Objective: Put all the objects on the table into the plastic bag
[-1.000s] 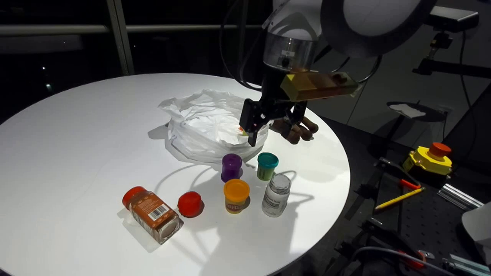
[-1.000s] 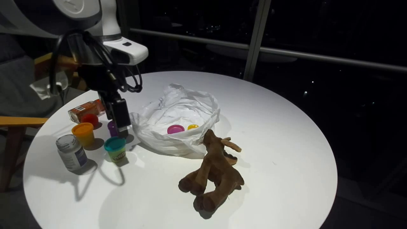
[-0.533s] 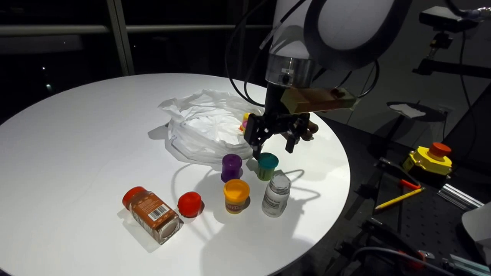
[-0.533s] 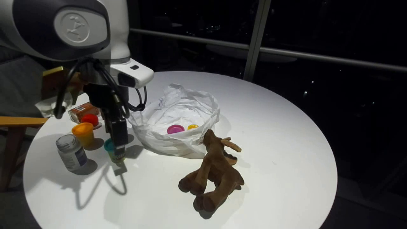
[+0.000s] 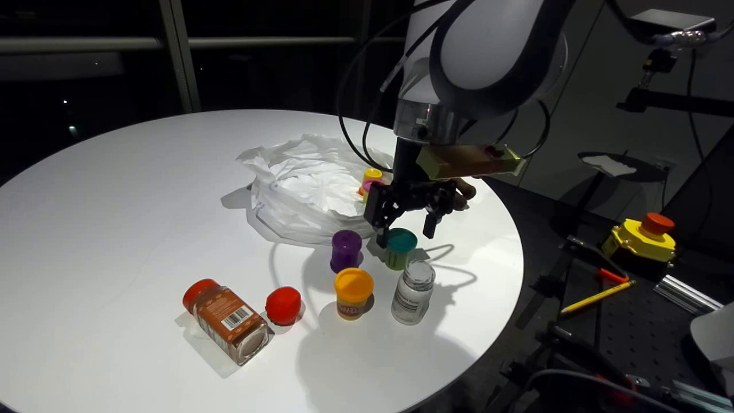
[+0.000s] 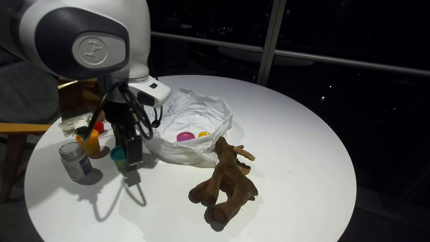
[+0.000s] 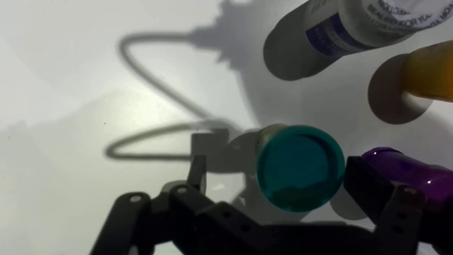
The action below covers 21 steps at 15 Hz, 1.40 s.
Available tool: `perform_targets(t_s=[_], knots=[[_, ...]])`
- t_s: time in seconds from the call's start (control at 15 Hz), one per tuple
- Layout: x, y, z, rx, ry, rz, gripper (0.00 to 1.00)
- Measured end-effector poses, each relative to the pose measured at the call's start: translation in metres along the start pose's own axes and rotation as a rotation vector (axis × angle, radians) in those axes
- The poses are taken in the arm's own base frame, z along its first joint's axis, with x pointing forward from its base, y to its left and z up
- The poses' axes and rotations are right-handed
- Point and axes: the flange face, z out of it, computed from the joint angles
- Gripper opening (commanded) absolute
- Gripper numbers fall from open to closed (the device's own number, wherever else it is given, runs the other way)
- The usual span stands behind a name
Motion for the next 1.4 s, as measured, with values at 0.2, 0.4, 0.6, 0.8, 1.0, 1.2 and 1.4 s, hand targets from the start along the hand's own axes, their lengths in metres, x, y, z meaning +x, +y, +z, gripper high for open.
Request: perform_targets(t_s=[0.2, 0.4, 0.6, 0.8, 1.0, 1.2, 1.4], knots=[[0.002, -0.002, -0.001, 0.003, 0.003, -0.01, 0.46], [0.002, -0.002, -0.001, 0.003, 0.002, -0.011, 0.23], [0.0, -0.003, -0.001, 0.0, 0.001, -0.016, 0.23], [-0.001, -0.008, -0.01, -0.02, 0.028, -0.026, 0.23], [0.001, -0.015, -0.038, -0.101, 0.054, -0.033, 0.23], [0.011, -0.027, -0.078, -0.154, 0.097, -0.043, 0.23], [0.028, -0.038, -0.107, -0.129, 0.135, -0.046, 0.23]])
